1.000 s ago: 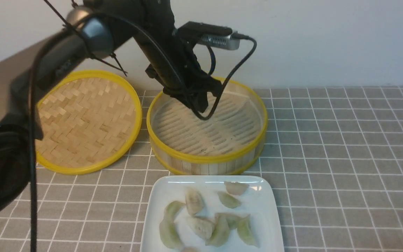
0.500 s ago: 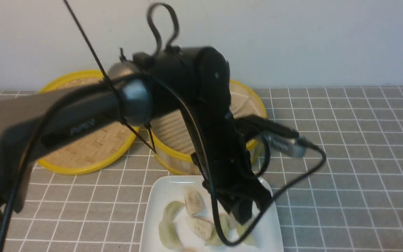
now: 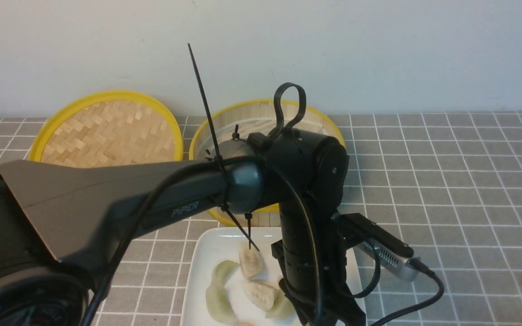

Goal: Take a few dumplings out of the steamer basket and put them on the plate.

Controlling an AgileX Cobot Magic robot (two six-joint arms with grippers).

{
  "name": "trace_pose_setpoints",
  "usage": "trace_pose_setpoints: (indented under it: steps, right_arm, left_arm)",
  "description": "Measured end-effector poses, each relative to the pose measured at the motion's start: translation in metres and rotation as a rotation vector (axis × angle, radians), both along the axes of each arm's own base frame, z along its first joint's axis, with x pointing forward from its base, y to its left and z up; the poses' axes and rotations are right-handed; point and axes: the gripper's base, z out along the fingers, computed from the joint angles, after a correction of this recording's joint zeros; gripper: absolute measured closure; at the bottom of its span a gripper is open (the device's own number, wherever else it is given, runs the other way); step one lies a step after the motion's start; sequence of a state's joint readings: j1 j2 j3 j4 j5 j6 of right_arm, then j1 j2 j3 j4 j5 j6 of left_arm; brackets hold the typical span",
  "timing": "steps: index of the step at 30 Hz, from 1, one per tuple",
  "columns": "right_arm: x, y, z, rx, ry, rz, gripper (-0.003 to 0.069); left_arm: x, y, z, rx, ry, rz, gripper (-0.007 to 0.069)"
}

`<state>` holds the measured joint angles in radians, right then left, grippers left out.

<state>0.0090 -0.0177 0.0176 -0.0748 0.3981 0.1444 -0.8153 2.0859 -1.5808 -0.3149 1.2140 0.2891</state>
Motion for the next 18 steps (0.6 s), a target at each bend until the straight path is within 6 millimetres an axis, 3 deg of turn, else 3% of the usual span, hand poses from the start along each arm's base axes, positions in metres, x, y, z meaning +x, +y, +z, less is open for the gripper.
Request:
trace_pose_setpoints:
  steps: [5,9,13,14,17,18]
  right_arm:
    - [0.000,0.000,0.000,0.000,0.000,0.000,0.0673]
    - [0.000,0.000,0.000,0.000,0.000,0.000,0.0673]
    - [0.000,0.000,0.000,0.000,0.000,0.000,0.0673]
    - [0.000,0.000,0.000,0.000,0.000,0.000,0.0673]
    - [0.000,0.000,0.000,0.000,0.000,0.000,0.0673]
    - [0.000,0.000,0.000,0.000,0.000,0.000,0.0673]
  left_arm:
    - [0.002,0.003,-0.001,0.025,-0.026,-0.016,0.0252]
    - [0.003,0.003,-0.001,0.034,-0.036,-0.014,0.0232]
    - [0.009,0.006,0.007,0.065,-0.098,0.008,0.0351]
    - [0.010,0.008,0.016,0.072,-0.134,0.022,0.0431]
    - [0.009,0.016,0.046,0.049,-0.211,0.059,0.0576]
    - [0.008,0.017,0.052,0.040,-0.220,0.065,0.0587]
